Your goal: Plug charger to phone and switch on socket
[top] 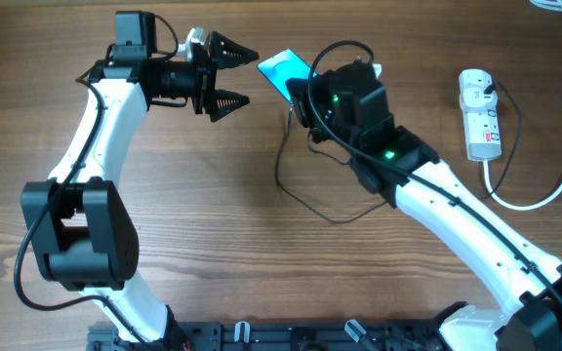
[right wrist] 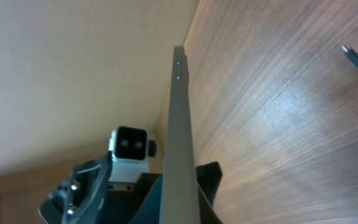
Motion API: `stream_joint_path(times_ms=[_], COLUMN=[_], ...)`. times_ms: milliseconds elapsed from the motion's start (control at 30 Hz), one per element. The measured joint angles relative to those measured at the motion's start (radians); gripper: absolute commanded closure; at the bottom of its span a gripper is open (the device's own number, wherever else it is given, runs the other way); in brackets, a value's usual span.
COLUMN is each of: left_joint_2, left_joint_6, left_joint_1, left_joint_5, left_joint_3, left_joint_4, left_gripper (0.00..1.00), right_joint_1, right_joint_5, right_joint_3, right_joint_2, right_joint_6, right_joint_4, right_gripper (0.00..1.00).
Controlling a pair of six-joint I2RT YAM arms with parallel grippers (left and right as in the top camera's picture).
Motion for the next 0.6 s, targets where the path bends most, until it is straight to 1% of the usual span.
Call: stream_joint_path(times_ms=[33, 67, 100, 167, 233, 400, 500, 533, 600], left_joint_2=[0.0, 0.0, 0.0, 0.0, 0.0, 0.0, 0.0, 0.0, 0.0], left_joint_6=[-0.026, -0.054, -0.074, -0.143, -0.191, -0.257, -0.285, -0.291, -0.314], left_joint_1=[0.0, 0.0, 0.0, 0.0, 0.0, 0.0, 0.0, 0.0, -0.004], left_joint_5=[-0.012, -0.023, -0.028, -0.037, -0.04, -0.041, -0.041, -0.043, -0.057], left_joint_3=[0.0, 0.0, 0.0, 0.0, 0.0, 0.0, 0.0, 0.0, 0.0], left_joint_4=[0.004, 0.01, 0.015, 0.029, 0.035, 0.049, 0.063, 0.063, 0.064], left_gripper=[0.22, 0.26, 0.27, 0.35, 0.35, 0.46, 0.5, 0.53, 0.57], right_joint_1=[0.013, 0.023, 0.027, 0.039, 0.058, 0.098, 0.11, 0.111, 0.113], right_joint_5=[0.033, 0.065, 0.083, 0.112, 0.123, 0.125, 0.124, 0.124, 0.12], right_joint_3=[0.0, 0.0, 0.0, 0.0, 0.0, 0.0, 0.0, 0.0, 0.0], right_joint_2=[0.0, 0.001, 0.003, 0.026, 0.058, 0.1, 0.104, 0.104, 0.104], right_joint_6=[0.028, 0.054, 0.065, 0.088, 0.093, 0.097, 0.097, 0.097, 0.097], right_joint_4=[0.004, 0.017, 0.031, 0.089, 0.128, 0.164, 0.188, 0.207, 0.226], right_gripper=[0.96, 0.96, 0.96, 0.96, 0.95, 0.95, 0.96, 0.95, 0.96])
